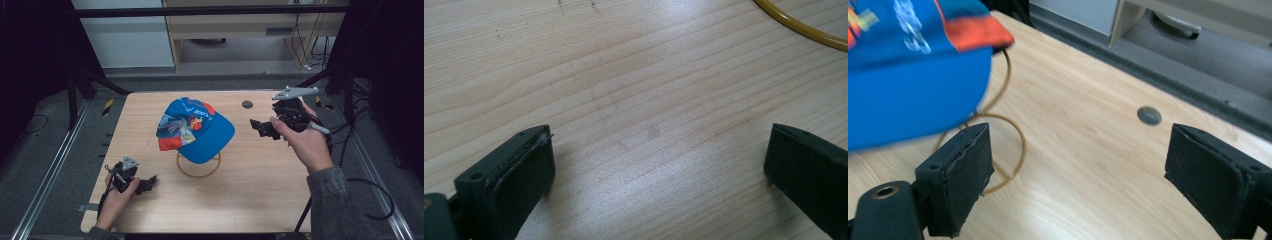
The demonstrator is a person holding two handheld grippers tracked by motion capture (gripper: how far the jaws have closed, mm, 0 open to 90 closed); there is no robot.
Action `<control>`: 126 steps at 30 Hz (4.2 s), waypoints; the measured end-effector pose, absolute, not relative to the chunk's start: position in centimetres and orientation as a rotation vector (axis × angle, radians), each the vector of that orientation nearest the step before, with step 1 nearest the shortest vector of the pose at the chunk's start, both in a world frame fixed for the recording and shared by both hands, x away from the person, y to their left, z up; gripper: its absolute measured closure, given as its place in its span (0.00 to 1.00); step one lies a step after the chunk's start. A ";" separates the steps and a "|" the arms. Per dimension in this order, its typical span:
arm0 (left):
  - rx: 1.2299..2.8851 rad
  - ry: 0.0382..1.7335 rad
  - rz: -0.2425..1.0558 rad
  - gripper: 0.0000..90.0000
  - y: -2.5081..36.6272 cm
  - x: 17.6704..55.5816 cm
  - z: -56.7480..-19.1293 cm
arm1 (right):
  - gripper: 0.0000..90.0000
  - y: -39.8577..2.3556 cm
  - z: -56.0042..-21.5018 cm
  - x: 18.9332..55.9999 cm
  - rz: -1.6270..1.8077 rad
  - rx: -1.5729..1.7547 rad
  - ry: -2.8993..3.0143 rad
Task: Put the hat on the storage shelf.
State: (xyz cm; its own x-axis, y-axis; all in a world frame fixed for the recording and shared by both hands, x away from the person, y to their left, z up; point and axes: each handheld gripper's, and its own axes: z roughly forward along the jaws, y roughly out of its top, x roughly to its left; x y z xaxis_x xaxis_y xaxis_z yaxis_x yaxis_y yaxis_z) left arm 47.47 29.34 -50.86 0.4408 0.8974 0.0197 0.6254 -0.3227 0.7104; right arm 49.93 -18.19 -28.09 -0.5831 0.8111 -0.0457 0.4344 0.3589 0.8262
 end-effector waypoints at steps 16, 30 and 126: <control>2.064 1.268 0.553 0.00 29.3 47.5 -50.9 | 0.13 -20.8 -34.8 49.1 1.105 1.189 2.164; 2.064 1.265 0.555 0.00 29.3 47.5 -50.9 | 0.13 -21.5 -38.1 48.9 1.082 1.254 2.172; 2.069 1.256 0.553 0.00 29.3 47.5 -50.9 | 0.11 -17.4 -50.7 46.4 1.073 1.347 2.232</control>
